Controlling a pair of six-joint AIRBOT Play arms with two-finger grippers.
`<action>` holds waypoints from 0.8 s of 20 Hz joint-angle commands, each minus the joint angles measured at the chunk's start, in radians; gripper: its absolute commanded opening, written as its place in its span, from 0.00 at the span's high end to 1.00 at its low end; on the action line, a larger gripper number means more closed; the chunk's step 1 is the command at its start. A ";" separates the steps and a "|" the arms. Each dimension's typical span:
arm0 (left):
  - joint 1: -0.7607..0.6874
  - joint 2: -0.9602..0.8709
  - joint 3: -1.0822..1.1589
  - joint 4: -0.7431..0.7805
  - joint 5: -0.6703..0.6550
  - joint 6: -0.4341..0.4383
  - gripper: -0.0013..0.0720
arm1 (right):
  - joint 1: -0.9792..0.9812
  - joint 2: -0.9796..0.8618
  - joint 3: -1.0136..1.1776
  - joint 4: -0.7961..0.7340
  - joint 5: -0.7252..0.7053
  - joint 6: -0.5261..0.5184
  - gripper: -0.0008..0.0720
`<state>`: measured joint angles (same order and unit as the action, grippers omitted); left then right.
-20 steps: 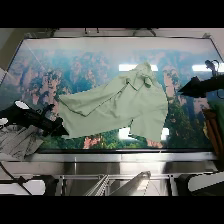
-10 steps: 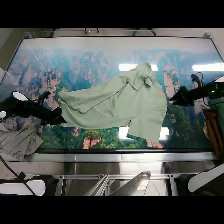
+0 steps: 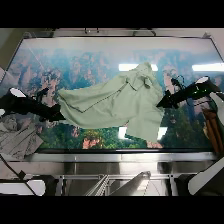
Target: Fold the shirts.
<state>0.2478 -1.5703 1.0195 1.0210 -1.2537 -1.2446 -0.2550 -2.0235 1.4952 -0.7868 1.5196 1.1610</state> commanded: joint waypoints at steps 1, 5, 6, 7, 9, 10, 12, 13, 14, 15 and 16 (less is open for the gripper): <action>0.000 0.014 0.035 -0.004 -0.040 0.001 0.96 | 0.020 0.038 0.002 0.229 0.123 -0.071 0.96; 0.013 0.220 0.195 -0.116 -0.103 0.012 0.96 | -0.024 0.312 0.013 0.376 0.155 -0.119 0.96; 0.025 0.287 0.248 -0.184 -0.129 0.020 0.96 | -0.048 0.405 0.014 0.401 0.150 -0.124 0.96; 0.042 0.356 0.305 -0.253 -0.154 0.028 0.96 | -0.080 0.510 0.015 0.443 0.140 -0.146 0.96; 0.093 0.501 0.429 -0.404 -0.152 0.032 0.96 | -0.157 0.703 0.019 0.556 0.108 -0.180 0.96; 0.124 0.568 0.480 -0.458 -0.127 0.032 0.96 | -0.203 0.798 0.019 0.631 0.091 -0.203 0.96; 0.210 0.703 0.574 -0.484 -0.085 0.012 0.96 | -0.305 0.962 0.019 0.737 0.038 -0.234 0.96; 0.273 0.764 0.612 -0.483 -0.083 -0.017 0.96 | -0.362 1.040 0.019 0.773 -0.005 -0.234 0.96; 0.342 0.814 0.643 -0.482 -0.095 -0.039 0.96 | -0.422 1.109 0.019 0.795 -0.040 -0.234 0.96; 0.415 0.857 0.664 -0.481 -0.114 -0.048 0.96 | -0.476 1.160 0.024 0.809 -0.051 -0.234 0.96; 0.451 0.890 0.669 -0.480 -0.108 -0.064 0.96 | -0.514 1.194 0.034 0.820 -0.047 -0.225 0.96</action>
<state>0.5594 -0.8143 1.6138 0.5808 -1.3624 -1.2606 -0.6380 -0.9951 1.5181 -0.0658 1.5349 0.9474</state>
